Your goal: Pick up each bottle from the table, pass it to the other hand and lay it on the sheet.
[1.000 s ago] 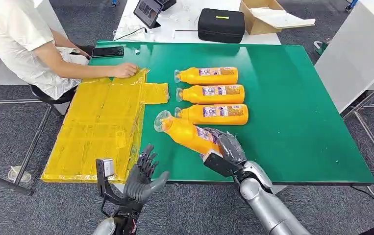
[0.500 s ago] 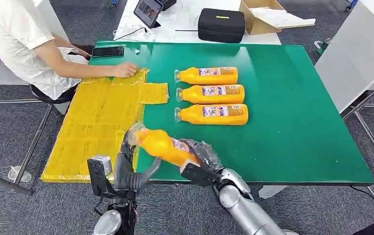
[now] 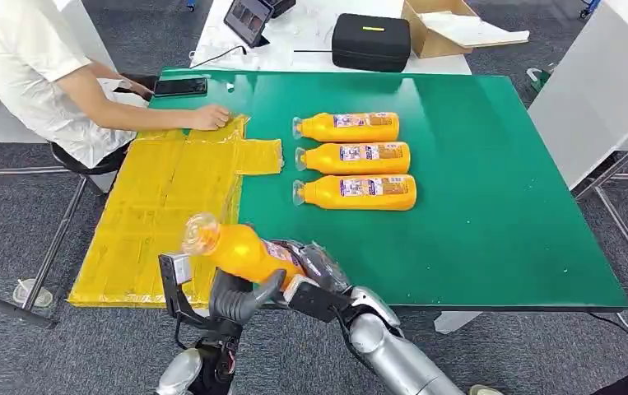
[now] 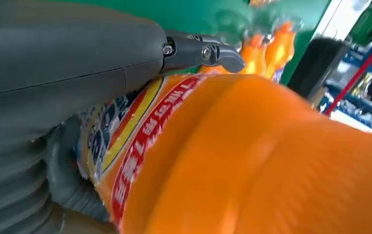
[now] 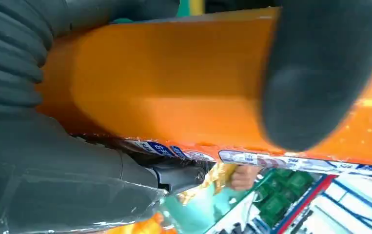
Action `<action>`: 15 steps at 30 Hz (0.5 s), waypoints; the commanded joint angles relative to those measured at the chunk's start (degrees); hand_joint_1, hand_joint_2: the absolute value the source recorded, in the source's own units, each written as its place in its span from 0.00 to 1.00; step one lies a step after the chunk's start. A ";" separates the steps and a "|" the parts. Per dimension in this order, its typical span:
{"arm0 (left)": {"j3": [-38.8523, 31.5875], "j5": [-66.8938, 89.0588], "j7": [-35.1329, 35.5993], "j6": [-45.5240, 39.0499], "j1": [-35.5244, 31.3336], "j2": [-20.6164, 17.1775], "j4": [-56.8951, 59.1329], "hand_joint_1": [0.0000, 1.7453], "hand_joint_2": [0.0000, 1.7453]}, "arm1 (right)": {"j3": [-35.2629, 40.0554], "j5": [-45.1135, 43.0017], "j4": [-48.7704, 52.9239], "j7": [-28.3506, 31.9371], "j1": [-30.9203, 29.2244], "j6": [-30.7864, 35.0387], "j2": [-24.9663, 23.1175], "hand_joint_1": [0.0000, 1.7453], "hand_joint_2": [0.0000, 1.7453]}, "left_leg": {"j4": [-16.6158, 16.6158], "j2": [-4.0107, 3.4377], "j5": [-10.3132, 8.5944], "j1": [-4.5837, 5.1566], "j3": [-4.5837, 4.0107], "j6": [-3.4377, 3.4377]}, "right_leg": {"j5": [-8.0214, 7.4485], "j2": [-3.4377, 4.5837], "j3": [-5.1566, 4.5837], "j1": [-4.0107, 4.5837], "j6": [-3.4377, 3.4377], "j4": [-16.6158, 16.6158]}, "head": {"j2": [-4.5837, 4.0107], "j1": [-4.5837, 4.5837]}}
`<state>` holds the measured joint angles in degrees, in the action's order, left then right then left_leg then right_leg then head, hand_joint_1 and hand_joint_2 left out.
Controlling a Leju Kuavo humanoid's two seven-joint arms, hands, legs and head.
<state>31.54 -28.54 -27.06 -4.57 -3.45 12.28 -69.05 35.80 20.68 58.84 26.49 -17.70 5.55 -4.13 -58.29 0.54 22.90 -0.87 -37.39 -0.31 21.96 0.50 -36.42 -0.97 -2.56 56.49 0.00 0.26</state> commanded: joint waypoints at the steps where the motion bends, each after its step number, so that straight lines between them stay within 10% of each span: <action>1: -1.35 -1.20 -1.21 -0.45 -2.86 -0.28 2.94 0.00 1.00 | 3.71 -1.19 -3.01 0.43 -3.34 -0.99 -0.44 0.96 1.00 | 0.02 -0.06 0.04 0.02 0.15 -0.03 | 0.03 0.00 0.13 0.00 0.07 -0.01 | 0.00 0.00; 4: -2.13 -0.38 -2.96 -2.55 -3.34 -0.05 2.07 0.00 1.00 | 4.88 -1.21 -3.70 0.37 -3.07 -1.33 -0.75 0.87 1.00 | 0.03 -0.06 0.04 0.01 0.14 -0.02 | 0.03 0.00 0.14 0.01 0.07 -0.03 | 0.00 -0.02; 5: -2.21 -0.34 -3.03 -2.84 -3.36 -0.02 1.82 0.17 1.00 | 5.17 -1.22 -3.79 0.43 -3.09 -1.38 -0.78 0.89 1.00 | -0.01 -0.09 0.12 -0.01 0.29 -0.03 | 0.10 -0.01 0.29 0.05 0.12 -0.01 | 0.00 -0.02; 6: -2.70 -0.56 -3.38 -3.47 -3.23 0.15 1.35 0.86 1.00 | 5.52 -1.23 -4.00 0.45 -3.01 -1.46 -0.81 0.87 1.00 | 0.02 -0.04 0.07 -0.01 0.20 -0.02 | 0.06 -0.03 0.20 0.03 0.10 -0.02 | 0.00 -0.02; 11: -3.07 -0.25 -4.67 -4.76 -2.96 0.03 -0.47 1.00 1.00 | 6.69 -1.39 -5.03 0.57 -2.51 -1.48 -0.90 0.75 1.00 | 0.02 -0.07 0.08 -0.01 0.22 -0.02 | 0.07 0.00 0.21 0.03 0.10 -0.02 | 0.00 0.00; 13: -3.40 0.13 -5.65 -5.99 -2.71 0.16 -1.15 1.00 1.00 | 7.43 -0.41 -5.83 0.29 -2.77 -0.53 -0.87 0.06 1.00 | 0.00 -0.10 0.21 -0.03 0.48 -0.03 | 0.18 -0.03 0.48 0.08 0.17 -0.02 | 0.00 0.00; 15: -3.80 -0.12 -5.84 -6.49 -2.65 0.30 -1.63 1.00 1.00 | 7.01 -0.48 -5.95 0.57 -2.44 0.81 -1.45 0.00 1.00 | 0.01 -0.03 0.05 -0.04 0.13 -0.01 | 0.04 -0.03 0.13 0.06 0.08 -0.04 | 0.00 -0.02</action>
<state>30.60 -28.61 -31.72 -9.07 -4.17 12.74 -69.83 39.41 19.34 57.68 26.69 -19.09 4.31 -5.38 -58.29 0.53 22.91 -0.87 -37.41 -0.31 21.96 0.50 -36.45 -0.97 -2.56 56.49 0.00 0.24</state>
